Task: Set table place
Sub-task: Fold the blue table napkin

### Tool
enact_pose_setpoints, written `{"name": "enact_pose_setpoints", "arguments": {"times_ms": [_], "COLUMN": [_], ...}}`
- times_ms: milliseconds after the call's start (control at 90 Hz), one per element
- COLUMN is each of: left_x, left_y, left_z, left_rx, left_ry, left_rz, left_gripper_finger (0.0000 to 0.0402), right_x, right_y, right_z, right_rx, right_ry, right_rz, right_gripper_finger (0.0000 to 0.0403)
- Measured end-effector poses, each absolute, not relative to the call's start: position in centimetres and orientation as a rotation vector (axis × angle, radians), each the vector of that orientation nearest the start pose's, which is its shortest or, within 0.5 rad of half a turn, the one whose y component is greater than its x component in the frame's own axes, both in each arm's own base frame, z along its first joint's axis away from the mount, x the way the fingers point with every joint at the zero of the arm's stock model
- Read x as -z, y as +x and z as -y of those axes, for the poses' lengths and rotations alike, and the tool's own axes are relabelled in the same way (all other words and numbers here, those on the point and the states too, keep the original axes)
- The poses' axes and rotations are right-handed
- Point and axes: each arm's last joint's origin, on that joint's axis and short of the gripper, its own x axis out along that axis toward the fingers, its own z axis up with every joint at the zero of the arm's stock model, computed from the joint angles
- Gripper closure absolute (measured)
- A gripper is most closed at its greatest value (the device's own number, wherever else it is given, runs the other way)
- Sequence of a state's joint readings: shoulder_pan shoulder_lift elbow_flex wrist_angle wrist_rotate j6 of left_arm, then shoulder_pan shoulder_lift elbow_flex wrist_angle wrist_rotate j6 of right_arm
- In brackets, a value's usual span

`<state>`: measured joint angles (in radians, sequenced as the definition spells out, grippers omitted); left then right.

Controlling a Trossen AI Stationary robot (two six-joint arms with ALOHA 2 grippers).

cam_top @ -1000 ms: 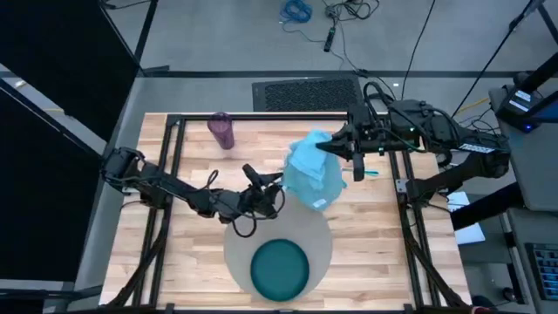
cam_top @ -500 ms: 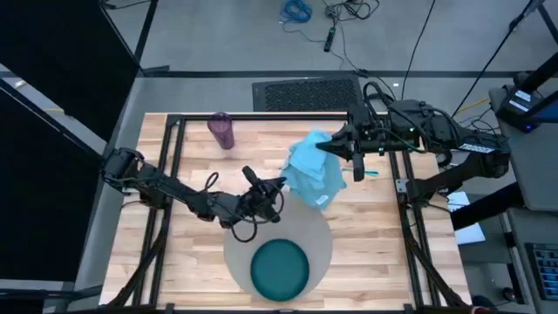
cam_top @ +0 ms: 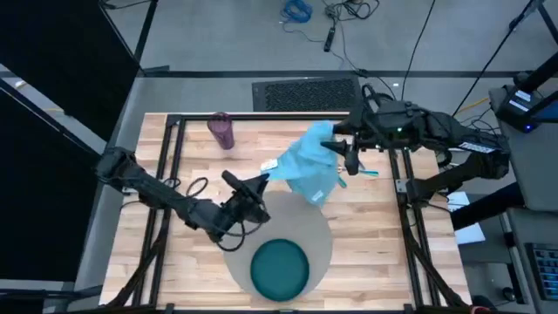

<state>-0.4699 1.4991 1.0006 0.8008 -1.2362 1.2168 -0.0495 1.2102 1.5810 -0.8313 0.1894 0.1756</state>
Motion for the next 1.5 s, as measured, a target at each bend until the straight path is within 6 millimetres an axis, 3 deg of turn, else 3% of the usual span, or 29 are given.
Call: {"name": "enact_pose_setpoints", "arguments": {"times_ms": [200, 667, 956, 1178, 1267, 1400, 1500], "left_x": [-34.7, -33.9, -33.8, -33.9, -34.8, -36.2, -38.3], "left_y": [28.3, 28.5, 28.5, 29.1, 29.3, 28.8, 28.2], "left_z": [11.7, 11.6, 11.4, 10.2, 10.3, 11.4, 10.7], "left_rx": [-0.779, -0.772, -0.792, -0.803, -0.777, -0.752, -0.757], "left_ry": [0.857, 0.886, 0.858, 0.861, 0.879, 0.963, 0.854], "left_rz": [-0.225, -0.288, -0.289, -0.282, -0.257, -0.279, -0.204], "left_gripper_finger": [0.0401, 0.0401, 0.0401, 0.0401, 0.0401, 0.0401, 0.0401], "right_x": [-44.1, -40.6, -38.6, -36.5, -36.2, -37.4, -38.4], "right_y": [21.9, 26.2, 31.3, 33.3, 33.4, 32.1, 31.3], "right_z": [1.5, -0.3, -4.9, -7.7, -7.9, -7.6, -7.3], "right_rx": [0.283, 0.199, -0.065, -0.094, -0.062, -0.032, -0.005], "right_ry": [0.175, 0.081, 0.005, -0.045, -0.070, -0.071, -0.072], "right_rz": [-0.546, -0.704, -0.629, -0.649, -0.658, -0.633, -0.598], "right_gripper_finger": [0.0186, 0.0190, 0.0190, 0.0190, 0.0190, 0.0190, 0.0190]}}
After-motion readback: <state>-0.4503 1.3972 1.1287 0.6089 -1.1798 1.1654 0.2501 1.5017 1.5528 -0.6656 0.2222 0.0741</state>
